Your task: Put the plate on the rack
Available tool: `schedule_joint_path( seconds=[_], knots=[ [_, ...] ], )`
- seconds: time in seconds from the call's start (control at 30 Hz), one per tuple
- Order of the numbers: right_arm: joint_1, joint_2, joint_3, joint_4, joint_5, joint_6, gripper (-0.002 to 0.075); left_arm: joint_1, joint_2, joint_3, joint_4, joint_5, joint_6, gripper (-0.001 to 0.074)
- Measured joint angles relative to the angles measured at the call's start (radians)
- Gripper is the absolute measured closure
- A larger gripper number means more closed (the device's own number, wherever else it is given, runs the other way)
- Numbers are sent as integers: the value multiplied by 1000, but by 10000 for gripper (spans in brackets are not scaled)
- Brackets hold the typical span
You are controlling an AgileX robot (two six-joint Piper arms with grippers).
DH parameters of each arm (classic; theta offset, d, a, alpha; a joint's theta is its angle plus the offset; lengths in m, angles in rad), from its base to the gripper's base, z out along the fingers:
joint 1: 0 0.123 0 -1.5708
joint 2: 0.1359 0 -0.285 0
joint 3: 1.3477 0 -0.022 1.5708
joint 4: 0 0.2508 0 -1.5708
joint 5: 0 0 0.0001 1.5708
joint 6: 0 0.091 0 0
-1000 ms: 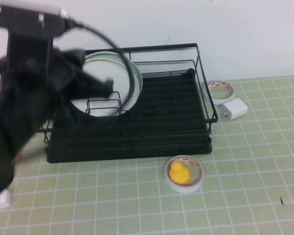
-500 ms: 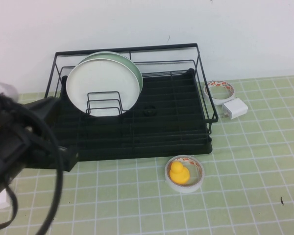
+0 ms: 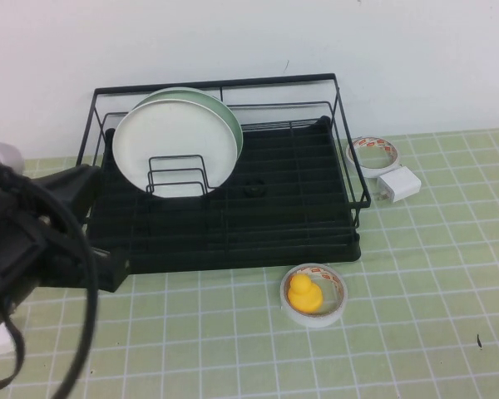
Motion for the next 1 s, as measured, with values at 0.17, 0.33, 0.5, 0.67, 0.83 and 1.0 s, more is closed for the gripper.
schedule_joint_path(
  seconds=[0.17,0.33,0.5,0.67,0.83,1.0],
  knots=[
    [0,0,0,2,0,0,725,0,-62,0,0,0,0,736],
    [0,0,0,2,0,0,725,10,-147,0,-2,0,0,736],
    [0,0,0,2,0,0,725,100,-259,4,-2,1,39,736],
    [0,0,0,2,0,2,725,216,-331,52,-2,41,100,736],
    [0,0,0,2,0,2,725,336,-391,140,-2,130,113,736],
    [0,0,0,2,0,4,725,447,-469,234,2,208,113,737]
  ],
)
